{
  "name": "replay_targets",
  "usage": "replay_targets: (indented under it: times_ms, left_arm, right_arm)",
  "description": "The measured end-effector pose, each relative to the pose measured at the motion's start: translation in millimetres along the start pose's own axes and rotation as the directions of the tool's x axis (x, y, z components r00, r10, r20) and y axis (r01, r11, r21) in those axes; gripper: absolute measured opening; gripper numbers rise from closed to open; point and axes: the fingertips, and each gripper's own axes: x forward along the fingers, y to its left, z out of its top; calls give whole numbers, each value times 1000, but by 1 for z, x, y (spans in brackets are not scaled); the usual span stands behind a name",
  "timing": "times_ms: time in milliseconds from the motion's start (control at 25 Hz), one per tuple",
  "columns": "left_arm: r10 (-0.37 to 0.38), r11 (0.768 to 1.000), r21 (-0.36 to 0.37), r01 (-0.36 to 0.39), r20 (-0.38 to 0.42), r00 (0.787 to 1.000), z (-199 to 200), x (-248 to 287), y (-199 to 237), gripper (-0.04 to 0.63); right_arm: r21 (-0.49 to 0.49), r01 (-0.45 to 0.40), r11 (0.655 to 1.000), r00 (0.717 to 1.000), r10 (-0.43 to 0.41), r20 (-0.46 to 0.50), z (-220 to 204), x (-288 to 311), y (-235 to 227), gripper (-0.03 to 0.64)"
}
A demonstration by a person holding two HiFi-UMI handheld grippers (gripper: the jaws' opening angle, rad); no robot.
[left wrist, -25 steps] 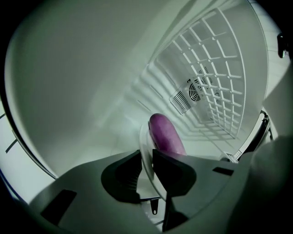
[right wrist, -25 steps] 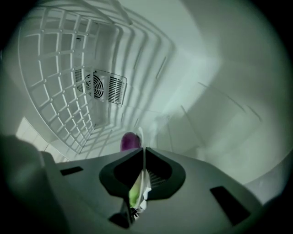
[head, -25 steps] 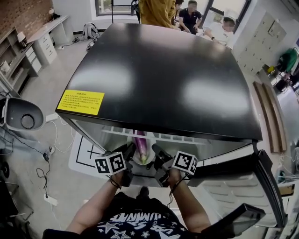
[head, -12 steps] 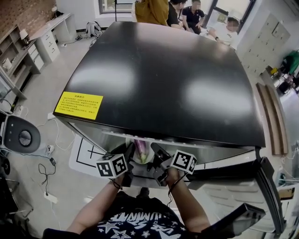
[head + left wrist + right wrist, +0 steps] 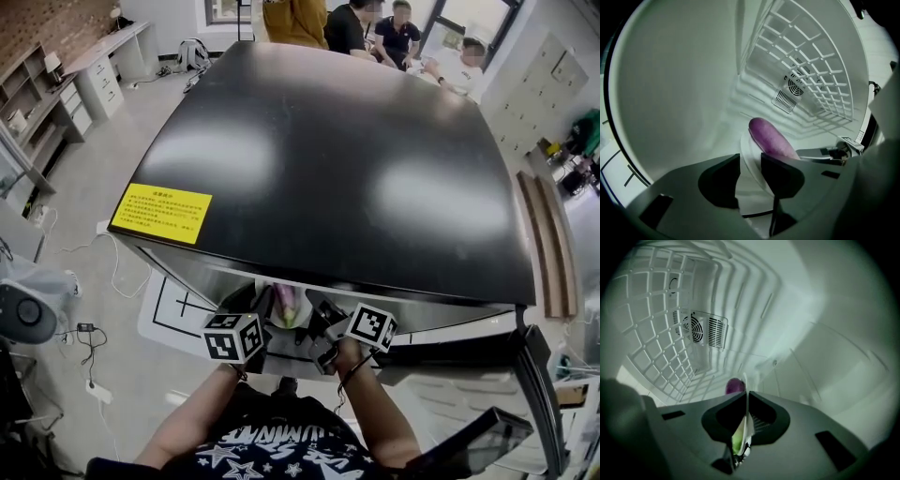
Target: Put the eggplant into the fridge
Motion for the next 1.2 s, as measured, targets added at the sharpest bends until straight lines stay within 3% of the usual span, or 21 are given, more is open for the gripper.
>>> replay_targets:
  times_ms: [200, 760, 1200]
  left_arm:
    - [29, 999, 41, -31, 43, 999, 4, 0, 3, 133]
    - [28, 999, -21, -26, 56, 998, 4, -1, 3, 170]
    - [32, 997, -69, -29, 41, 999, 2, -4, 4, 195]
  right_arm:
    - [-3, -8, 1000, 1000, 8, 6, 2, 3, 1, 25]
    - [-8, -44, 999, 998, 44, 33, 4, -2, 5, 25]
    - [8, -27, 1000, 997, 27, 70, 8, 1, -2, 23]
